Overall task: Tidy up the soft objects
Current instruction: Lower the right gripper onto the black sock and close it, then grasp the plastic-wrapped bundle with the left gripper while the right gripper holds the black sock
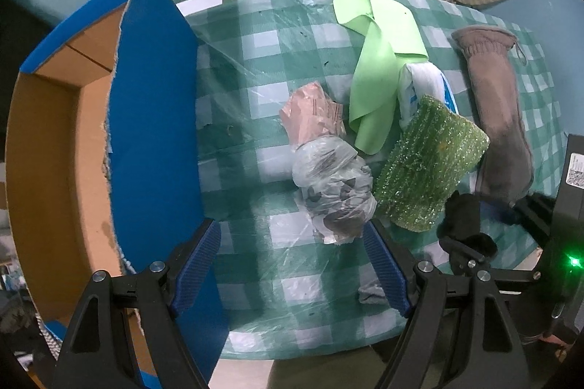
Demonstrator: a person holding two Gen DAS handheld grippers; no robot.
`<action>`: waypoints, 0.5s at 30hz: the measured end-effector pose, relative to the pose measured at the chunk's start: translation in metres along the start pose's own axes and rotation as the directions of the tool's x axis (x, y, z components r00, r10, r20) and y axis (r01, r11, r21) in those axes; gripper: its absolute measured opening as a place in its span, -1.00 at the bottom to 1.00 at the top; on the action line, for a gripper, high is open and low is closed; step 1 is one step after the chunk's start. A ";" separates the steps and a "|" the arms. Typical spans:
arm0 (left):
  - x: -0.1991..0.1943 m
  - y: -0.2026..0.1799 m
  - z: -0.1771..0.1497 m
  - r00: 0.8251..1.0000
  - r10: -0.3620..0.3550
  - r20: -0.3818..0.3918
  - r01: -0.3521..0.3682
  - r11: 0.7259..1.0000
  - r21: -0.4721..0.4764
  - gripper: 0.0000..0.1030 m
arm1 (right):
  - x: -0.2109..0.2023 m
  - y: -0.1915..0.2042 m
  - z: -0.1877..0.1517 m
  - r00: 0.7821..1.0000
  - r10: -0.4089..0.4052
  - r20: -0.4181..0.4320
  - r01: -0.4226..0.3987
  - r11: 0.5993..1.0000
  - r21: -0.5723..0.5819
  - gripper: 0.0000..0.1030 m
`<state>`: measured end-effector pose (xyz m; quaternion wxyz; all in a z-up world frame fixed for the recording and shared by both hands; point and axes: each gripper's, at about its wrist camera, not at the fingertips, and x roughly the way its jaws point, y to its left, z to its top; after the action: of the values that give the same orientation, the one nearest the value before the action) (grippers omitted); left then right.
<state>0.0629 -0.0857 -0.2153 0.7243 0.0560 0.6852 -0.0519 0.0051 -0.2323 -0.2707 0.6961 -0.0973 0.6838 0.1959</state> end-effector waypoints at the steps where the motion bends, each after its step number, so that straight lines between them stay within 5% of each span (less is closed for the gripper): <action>1: 0.001 0.001 0.001 1.000 -0.005 -0.003 0.005 1.000 -0.005 0.59 | 0.003 0.000 0.000 1.000 0.009 -0.001 -0.009 1.000 0.010 -0.18; 15: 0.014 -0.003 0.033 0.999 -0.036 0.015 0.036 0.999 -0.031 0.64 | -0.023 -0.023 0.010 0.997 0.051 0.057 -0.056 0.994 0.093 -0.23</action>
<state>0.0960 -0.0939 -0.2277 0.7288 0.0321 0.6817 -0.0548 0.0241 -0.2527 -0.2505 0.7128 -0.0405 0.6754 0.1847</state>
